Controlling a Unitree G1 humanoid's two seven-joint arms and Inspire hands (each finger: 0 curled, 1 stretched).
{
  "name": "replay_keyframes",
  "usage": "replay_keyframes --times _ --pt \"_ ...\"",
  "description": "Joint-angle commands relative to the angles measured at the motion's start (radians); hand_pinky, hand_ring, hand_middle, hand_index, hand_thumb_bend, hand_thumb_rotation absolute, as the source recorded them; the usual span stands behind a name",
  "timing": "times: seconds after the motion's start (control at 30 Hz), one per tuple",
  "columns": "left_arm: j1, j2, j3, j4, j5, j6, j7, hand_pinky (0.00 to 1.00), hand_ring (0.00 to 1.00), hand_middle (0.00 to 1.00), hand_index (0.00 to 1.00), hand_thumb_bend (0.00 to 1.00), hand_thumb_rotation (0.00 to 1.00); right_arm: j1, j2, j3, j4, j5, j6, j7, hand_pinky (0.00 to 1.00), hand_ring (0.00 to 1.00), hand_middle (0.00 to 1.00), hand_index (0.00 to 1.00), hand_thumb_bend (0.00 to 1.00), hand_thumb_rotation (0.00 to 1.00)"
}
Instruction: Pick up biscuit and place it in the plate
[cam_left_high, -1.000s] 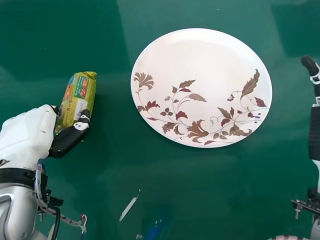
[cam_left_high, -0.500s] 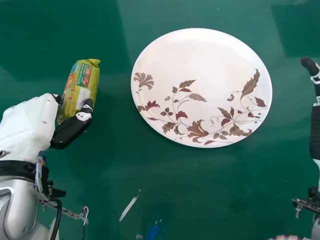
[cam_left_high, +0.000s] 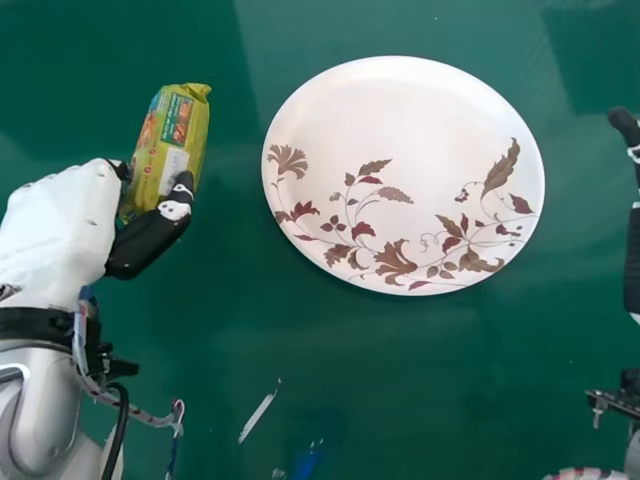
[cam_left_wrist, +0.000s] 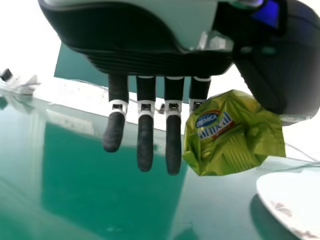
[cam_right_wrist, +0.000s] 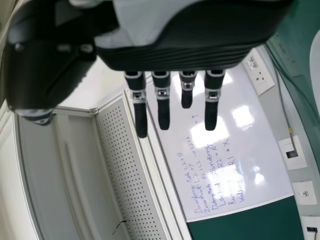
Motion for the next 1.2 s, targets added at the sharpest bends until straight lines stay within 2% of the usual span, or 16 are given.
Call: replay_keyframes --times 0.0,0.13,0.3,0.5,0.67,0.97,1.17 --pt "-0.015 -0.067 -0.012 -0.016 -0.01 0.003 0.007 0.21 0.38 0.45 0.53 0.51 0.0 0.011 0.001 -0.013 0.003 -0.009 -0.017 -0.005 0.76 0.88 0.86 0.78 0.88 0.51" --pt "-0.037 -0.08 -0.019 -0.016 -0.033 0.003 -0.001 0.21 0.38 0.45 0.53 0.51 0.0 0.016 -0.003 -0.026 -0.003 -0.004 -0.022 -0.003 0.76 0.88 0.86 0.79 0.87 0.51" --pt "-0.06 -0.104 -0.044 -0.016 -0.017 0.008 -0.009 0.21 0.38 0.45 0.53 0.51 0.0 0.028 -0.007 -0.032 -0.026 0.012 -0.01 -0.009 0.77 0.89 0.87 0.79 0.87 0.52" --pt "-0.116 -0.103 -0.061 -0.016 -0.042 0.002 0.002 0.22 0.38 0.46 0.54 0.51 0.0 0.034 -0.017 -0.031 -0.041 0.007 -0.003 -0.02 0.76 0.89 0.86 0.78 0.87 0.52" --pt "-0.168 -0.101 -0.067 -0.016 -0.057 -0.008 -0.026 0.21 0.37 0.45 0.54 0.51 0.0 0.045 -0.023 -0.035 -0.061 0.014 0.004 -0.029 0.78 0.88 0.85 0.77 0.88 0.53" --pt "-0.201 -0.124 -0.089 0.001 -0.105 0.014 -0.041 0.23 0.38 0.46 0.54 0.51 0.0 0.076 -0.017 -0.054 -0.092 0.027 -0.01 -0.046 0.74 0.89 0.85 0.77 0.89 0.49" --pt "-0.225 -0.087 -0.082 0.017 -0.156 0.016 -0.042 0.24 0.38 0.46 0.54 0.51 0.0 0.119 -0.007 -0.067 -0.135 0.014 -0.009 -0.073 0.74 0.88 0.85 0.77 0.89 0.5"
